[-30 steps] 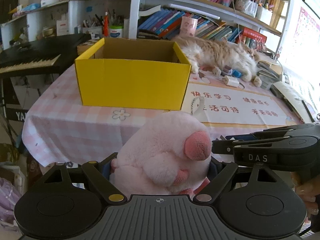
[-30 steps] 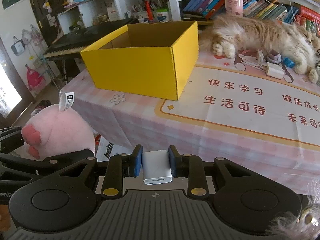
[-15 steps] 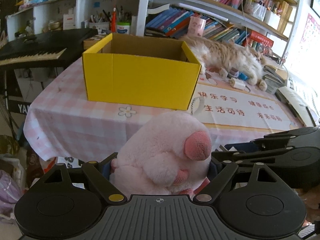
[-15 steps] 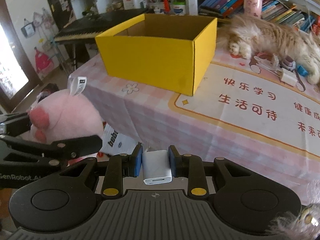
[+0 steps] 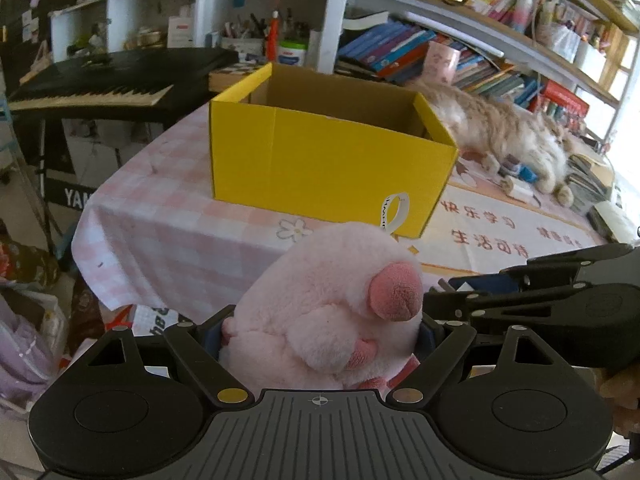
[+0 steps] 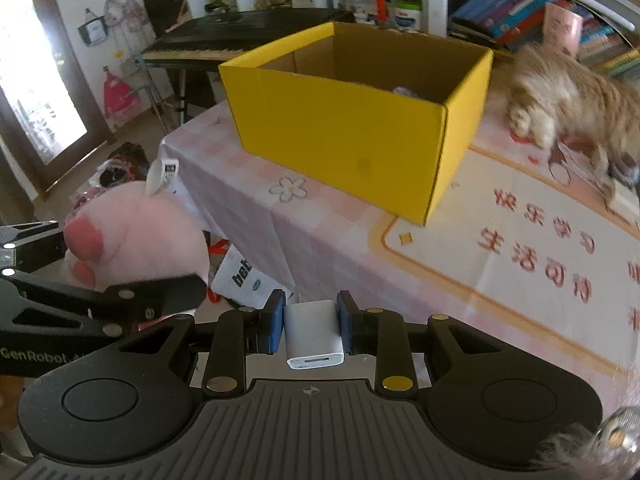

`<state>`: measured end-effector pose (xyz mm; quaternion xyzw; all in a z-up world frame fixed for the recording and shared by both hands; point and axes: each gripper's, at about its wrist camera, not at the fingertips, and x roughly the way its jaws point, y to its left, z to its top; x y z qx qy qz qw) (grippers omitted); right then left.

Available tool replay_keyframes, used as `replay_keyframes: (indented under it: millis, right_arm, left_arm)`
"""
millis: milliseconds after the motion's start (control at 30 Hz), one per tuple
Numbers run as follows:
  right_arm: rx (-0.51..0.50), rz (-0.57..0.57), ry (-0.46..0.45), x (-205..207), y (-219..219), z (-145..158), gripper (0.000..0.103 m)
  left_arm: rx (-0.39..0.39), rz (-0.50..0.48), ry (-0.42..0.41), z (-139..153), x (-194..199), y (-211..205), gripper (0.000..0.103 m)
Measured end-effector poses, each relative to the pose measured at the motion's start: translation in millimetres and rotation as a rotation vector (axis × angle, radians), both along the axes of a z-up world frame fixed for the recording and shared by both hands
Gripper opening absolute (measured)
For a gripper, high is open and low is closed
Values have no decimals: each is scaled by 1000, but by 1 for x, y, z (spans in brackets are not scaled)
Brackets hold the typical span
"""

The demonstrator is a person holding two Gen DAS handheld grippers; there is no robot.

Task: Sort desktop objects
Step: 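Carry the plush toy and charger cube up toward the yellow box, then lower both into the box and open the left and right tools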

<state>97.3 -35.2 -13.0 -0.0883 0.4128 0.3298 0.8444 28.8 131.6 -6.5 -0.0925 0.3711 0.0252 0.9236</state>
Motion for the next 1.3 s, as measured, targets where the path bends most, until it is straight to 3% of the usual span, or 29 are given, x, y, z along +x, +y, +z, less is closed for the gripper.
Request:
replay_keyframes:
  millis: [200,300,567,733,900,1100,1300]
  right_arm:
    - [-2,43,-90,17,4,10,25]
    - [29,42,-177,27,1,24,25]
    - [128,24,-304,77,-4,66,25]
    - [147,13,-359,119,-5,80,25]
    - [141,-9,-354,158,-3,82,25]
    - [153,-42,-335,201,-1,83,25]
    - [161,-20,-307,228,9,81,25]
  left_arm:
    - [6,40,-43,11,23,7,87]
    - [24,51,-90,22,39,13,87]
    - [94,43,-227,56,94,14,87]
    - [149,34,-250,61,135,12,87]
    - [197,11,-299,69,161,8,87]
    - [253,-43,-215,50,198,-2,87]
    - [249,-132,-106,22,215,-22,87]
